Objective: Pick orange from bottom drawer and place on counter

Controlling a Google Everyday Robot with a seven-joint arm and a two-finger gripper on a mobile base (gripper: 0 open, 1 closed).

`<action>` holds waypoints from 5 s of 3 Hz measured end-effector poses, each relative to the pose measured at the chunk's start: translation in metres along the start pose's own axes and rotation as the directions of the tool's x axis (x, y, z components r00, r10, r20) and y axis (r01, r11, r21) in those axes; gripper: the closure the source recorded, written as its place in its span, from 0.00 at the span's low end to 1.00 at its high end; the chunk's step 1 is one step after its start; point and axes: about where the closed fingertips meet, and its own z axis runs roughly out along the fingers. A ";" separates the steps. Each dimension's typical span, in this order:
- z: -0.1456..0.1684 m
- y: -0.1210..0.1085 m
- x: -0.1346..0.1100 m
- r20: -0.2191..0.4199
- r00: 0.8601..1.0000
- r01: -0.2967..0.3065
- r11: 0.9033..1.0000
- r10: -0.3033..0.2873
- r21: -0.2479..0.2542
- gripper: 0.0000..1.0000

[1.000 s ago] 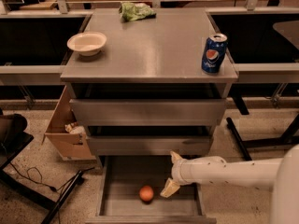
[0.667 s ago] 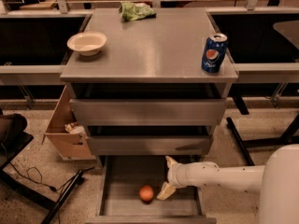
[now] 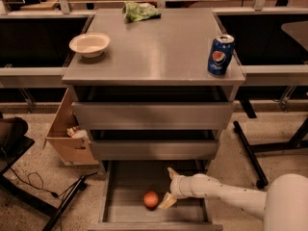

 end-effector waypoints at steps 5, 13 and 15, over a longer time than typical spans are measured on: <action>0.135 0.051 0.028 0.120 0.972 -0.177 0.965 0.203 -0.194 0.41; -0.197 0.057 -0.163 0.096 0.983 -0.164 0.985 0.158 0.052 1.00; -0.225 0.053 -0.196 0.106 0.990 -0.103 0.991 0.093 0.087 1.00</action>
Offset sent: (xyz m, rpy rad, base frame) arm -0.0015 0.0232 -0.1190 0.1416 0.1517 -0.0485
